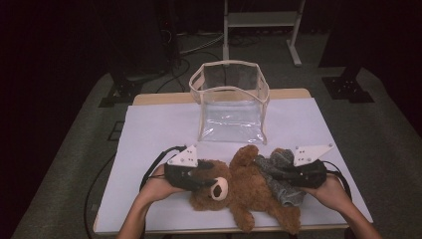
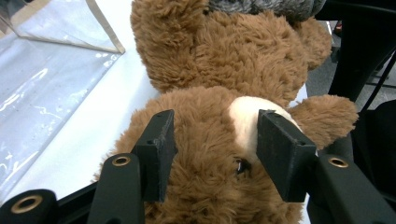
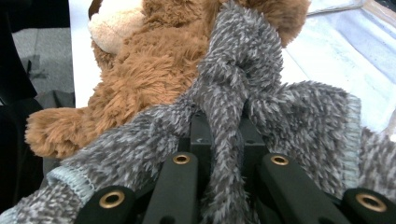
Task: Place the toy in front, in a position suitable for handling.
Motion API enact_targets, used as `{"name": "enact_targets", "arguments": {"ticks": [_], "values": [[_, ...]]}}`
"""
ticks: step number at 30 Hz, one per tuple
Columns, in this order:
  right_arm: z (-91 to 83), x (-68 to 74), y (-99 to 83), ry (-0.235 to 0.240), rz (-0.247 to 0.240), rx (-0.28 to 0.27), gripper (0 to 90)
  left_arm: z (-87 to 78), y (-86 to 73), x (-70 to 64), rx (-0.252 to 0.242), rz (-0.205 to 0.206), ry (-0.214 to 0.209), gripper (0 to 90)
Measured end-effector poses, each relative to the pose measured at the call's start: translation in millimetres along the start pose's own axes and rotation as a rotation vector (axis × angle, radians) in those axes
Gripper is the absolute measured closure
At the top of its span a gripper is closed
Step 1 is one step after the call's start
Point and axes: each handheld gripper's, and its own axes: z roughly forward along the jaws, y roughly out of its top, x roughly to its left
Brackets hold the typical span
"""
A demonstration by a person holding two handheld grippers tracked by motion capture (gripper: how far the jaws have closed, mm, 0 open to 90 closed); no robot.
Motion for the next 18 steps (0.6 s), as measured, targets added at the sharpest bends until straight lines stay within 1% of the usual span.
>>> {"name": "enact_targets", "arguments": {"ticks": [4, 6, 8, 10, 12, 13, 15, 16, 18], "values": [[0.5, 0.3, 14.5, -0.009, -0.033, 0.0, 80.4, 5.0, 0.2, -1.5, 0.017, 0.015, -0.008, 48.1], [4.6, 0.5, 25.0, 0.004, -0.05, -0.012, 80.4, 5.6, 0.6, -2.0, 0.018, 0.019, -0.011, 48.2], [13.8, 2.3, 36.3, 0.016, -0.079, -0.012, 80.4, 5.4, 0.6, -2.5, 0.02, 0.023, -0.009, 48.1], [21.1, 1.4, 42.5, 0.028, -0.093, -0.01, 80.4, 5.3, 0.1, -2.7, 0.021, 0.027, -0.008, 48.2], [24.3, -2.8, 42.9, 0.04, -0.087, -0.005, 80.4, 4.9, -0.7, -3.0, 0.018, 0.022, -0.003, 48.3], [24.0, -4.8, 41.4, 0.043, -0.076, -0.005, 80.4, 4.5, -0.8, -2.8, 0.018, 0.024, -0.002, 48.3], [20.9, -11.5, 33.9, 0.038, -0.049, -0.004, 80.3, 4.7, -0.6, -3.4, 0.017, 0.024, 0.0, 48.4], [17.5, -16.2, 27.3, 0.035, -0.025, -0.004, 80.4, 4.8, -0.4, -3.5, 0.017, 0.025, 0.002, 48.3], [10.1, -24.2, 15.1, 0.012, 0.014, -0.005, 80.4, 5.0, 0.1, -3.8, 0.017, 0.027, 0.004, 48.3]]}}
